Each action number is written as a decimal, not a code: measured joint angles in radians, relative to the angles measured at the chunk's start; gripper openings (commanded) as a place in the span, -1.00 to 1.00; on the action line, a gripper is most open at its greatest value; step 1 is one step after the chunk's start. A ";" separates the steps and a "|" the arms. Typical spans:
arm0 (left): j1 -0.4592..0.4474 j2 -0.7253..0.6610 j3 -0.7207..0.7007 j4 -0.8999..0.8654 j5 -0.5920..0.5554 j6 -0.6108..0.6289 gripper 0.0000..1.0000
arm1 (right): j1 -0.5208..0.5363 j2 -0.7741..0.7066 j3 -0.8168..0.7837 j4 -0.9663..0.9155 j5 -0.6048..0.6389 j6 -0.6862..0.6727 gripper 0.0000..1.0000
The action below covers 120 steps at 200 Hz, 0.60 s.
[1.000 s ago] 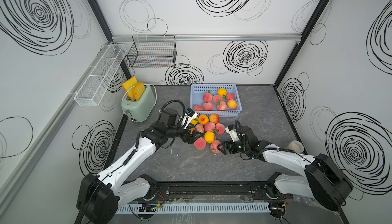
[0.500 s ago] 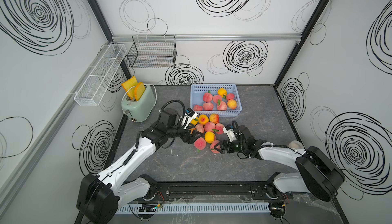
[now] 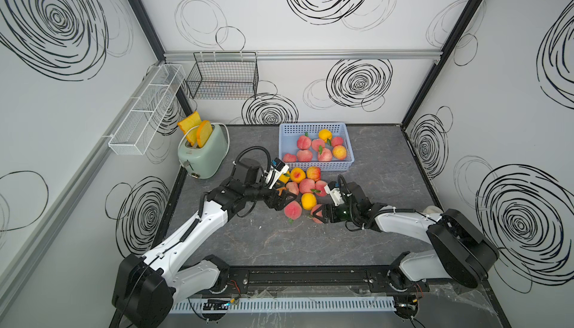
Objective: Put the peaches into the basket
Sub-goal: Pick up the peach from the center of the board.
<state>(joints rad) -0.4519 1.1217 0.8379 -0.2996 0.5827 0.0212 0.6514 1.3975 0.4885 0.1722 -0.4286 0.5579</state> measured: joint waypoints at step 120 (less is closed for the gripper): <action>0.002 0.000 0.000 0.000 -0.002 -0.003 0.70 | -0.179 -0.257 0.082 -0.240 0.060 -0.070 0.26</action>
<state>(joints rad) -0.4503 1.1217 0.8379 -0.3000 0.5812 0.0181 0.4721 1.1400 0.5705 -0.0673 -0.3683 0.4877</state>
